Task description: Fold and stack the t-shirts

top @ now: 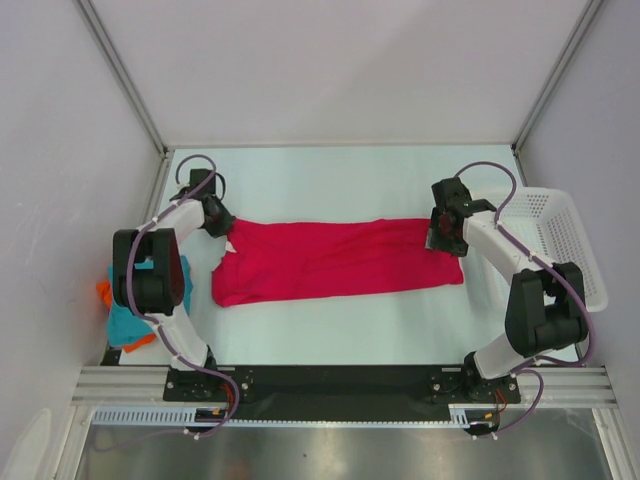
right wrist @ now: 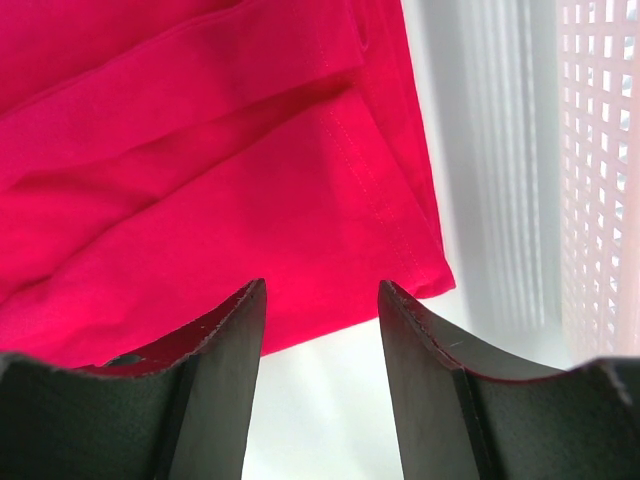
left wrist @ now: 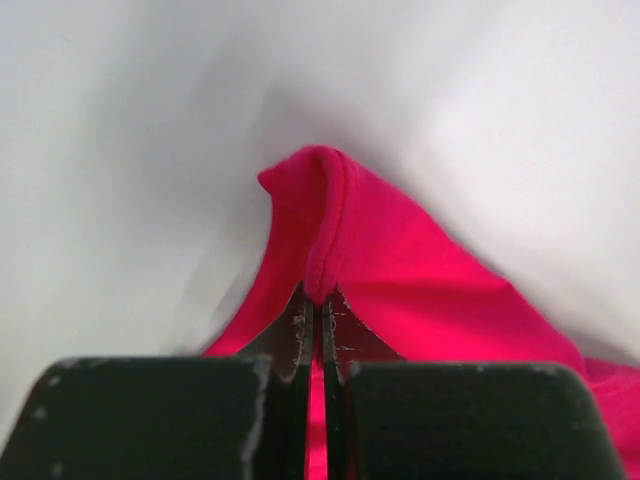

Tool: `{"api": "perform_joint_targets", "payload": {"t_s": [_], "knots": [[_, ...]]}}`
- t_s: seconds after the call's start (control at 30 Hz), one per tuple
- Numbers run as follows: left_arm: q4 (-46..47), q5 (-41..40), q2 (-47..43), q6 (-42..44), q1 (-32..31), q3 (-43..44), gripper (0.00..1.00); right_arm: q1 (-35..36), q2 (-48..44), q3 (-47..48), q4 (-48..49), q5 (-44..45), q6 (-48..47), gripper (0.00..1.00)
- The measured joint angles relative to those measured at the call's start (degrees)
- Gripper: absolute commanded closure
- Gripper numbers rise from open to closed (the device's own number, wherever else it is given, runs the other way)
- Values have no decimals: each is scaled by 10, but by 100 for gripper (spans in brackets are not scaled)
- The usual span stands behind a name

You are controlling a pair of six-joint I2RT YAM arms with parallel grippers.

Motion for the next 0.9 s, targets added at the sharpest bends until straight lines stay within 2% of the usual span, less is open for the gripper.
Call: {"api": "perform_joint_targets", "payload": {"t_s": [0.1, 0.17, 0.27, 0.3, 0.37, 0.4, 0.5, 0.63, 0.9], "knots": [[-7, 1, 0, 0, 21, 14, 100, 0, 0, 0, 0, 0, 0, 44], [-12, 1, 0, 0, 35, 24, 94, 0, 0, 1, 0, 1, 1, 43], [-17, 5, 0, 3, 50, 38, 68, 0, 1, 1, 0, 1, 2, 42], [-18, 9, 2, 6, 52, 41, 51, -1, 2, 1, 0, 1, 2, 42], [-18, 18, 4, 7, 54, 50, 41, -2, 6, 2, 1, 0, 3, 41], [-16, 24, 4, 9, 54, 52, 32, -2, 8, 2, 1, 0, 3, 41], [-15, 37, 4, 11, 54, 52, 26, -3, 24, 8, 5, -1, 7, 41], [-17, 47, 2, 11, 54, 52, 25, -3, 54, 29, 7, -3, 9, 39], [-7, 62, -65, 14, 24, -10, 25, -3, 160, 168, 9, -3, 13, 39]]}}
